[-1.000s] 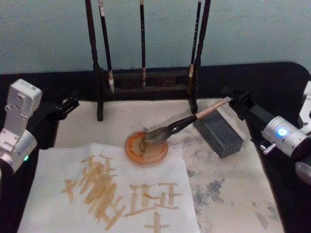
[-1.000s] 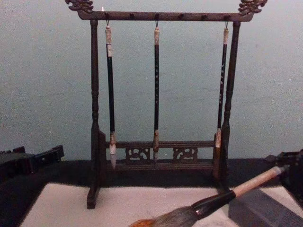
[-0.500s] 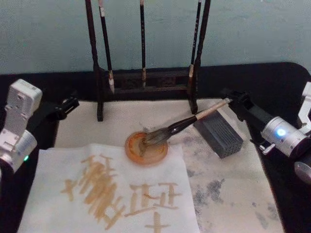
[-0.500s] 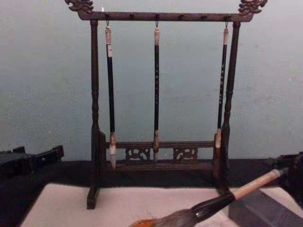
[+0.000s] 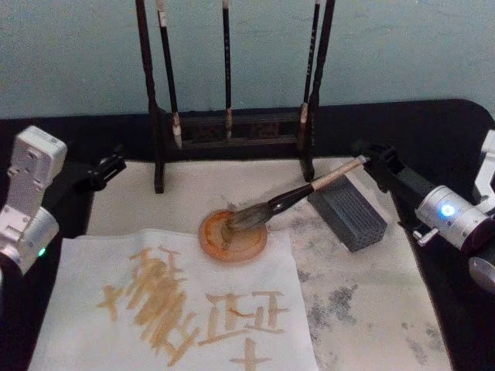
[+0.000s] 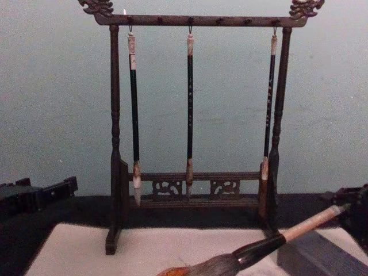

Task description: Pick up the brush from the inkstone, write on the paper, then place the brush back to its original position.

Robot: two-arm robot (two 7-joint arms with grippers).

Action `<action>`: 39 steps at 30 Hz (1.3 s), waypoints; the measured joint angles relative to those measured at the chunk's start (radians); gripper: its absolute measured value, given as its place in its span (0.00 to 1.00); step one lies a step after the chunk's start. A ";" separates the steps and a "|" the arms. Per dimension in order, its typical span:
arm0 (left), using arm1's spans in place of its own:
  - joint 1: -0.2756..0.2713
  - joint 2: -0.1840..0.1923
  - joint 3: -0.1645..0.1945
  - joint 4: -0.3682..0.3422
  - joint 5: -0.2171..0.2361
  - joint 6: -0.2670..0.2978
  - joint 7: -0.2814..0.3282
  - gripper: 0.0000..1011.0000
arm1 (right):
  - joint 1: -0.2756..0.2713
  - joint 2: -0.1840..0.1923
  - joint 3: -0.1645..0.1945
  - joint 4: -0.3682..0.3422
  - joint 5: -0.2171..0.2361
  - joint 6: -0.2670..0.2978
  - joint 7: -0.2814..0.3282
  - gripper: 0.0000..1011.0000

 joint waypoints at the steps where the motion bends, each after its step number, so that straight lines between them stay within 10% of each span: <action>1: 0.000 0.000 0.000 0.000 0.000 0.000 0.000 0.99 | 0.000 0.000 0.000 0.000 0.000 0.000 0.000 0.18; 28: 0.000 0.000 0.000 0.000 0.000 0.000 0.000 0.99 | -0.002 0.000 0.002 -0.002 0.000 0.001 0.000 0.97; 39: 0.000 0.000 0.000 0.000 0.000 0.000 0.000 0.99 | -0.050 0.029 0.006 -0.096 0.033 -0.028 -0.052 1.00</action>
